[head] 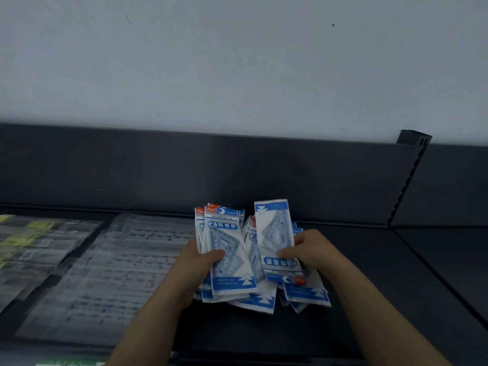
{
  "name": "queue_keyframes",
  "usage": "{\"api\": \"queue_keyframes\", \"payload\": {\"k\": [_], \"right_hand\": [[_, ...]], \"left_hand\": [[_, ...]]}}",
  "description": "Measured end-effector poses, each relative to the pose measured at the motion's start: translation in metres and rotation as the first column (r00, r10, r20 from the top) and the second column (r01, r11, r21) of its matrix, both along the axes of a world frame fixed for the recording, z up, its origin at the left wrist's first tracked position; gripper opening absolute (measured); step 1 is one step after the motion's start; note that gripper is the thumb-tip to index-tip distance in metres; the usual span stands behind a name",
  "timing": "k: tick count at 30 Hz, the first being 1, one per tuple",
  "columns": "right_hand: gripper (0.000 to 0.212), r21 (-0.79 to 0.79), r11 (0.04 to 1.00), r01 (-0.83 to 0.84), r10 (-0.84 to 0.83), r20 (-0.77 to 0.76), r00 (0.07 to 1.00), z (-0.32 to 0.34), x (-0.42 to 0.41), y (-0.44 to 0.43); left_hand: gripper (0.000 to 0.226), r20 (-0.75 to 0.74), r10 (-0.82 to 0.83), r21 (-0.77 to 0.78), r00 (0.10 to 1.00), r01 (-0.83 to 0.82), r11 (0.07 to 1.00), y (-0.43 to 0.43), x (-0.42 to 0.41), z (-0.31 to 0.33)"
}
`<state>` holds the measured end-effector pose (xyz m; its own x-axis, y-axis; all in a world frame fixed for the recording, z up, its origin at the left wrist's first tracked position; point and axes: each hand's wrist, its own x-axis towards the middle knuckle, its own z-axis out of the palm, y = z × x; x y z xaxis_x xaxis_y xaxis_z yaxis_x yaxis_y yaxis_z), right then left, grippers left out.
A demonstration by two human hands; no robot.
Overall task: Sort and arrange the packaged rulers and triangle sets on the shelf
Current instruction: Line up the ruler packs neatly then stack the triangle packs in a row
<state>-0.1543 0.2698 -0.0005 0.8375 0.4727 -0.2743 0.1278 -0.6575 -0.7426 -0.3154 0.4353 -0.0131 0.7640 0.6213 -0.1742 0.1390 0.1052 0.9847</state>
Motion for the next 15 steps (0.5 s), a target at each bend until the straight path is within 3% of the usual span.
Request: {"api": "queue_keyframes", "payload": {"k": [5,8,12,15], "right_hand": [[0.022,0.374,0.923,0.087,-0.058,-0.089,0.994,0.01,0.006,-0.018],[0.021,0.471,0.882,-0.034,0.113,-0.141,0.984,0.028,0.007,-0.04],[0.027,0.227,0.901,-0.37,0.404,-0.124,0.906,0.045,0.012,-0.056],[0.038,0.042,0.883,-0.468,0.469,-0.104,0.877,0.051,0.016,-0.053]], "left_hand": [[0.018,0.024,-0.01,-0.034,1.0,0.011,0.999,0.005,0.003,0.008],[0.017,0.035,-0.024,-0.061,0.999,0.027,0.998,0.007,0.005,0.015],[0.018,0.098,-0.108,-0.134,0.989,0.121,0.984,0.003,0.008,0.026],[0.02,0.107,-0.224,-0.052,0.969,0.231,0.972,-0.008,0.012,0.032]]}}
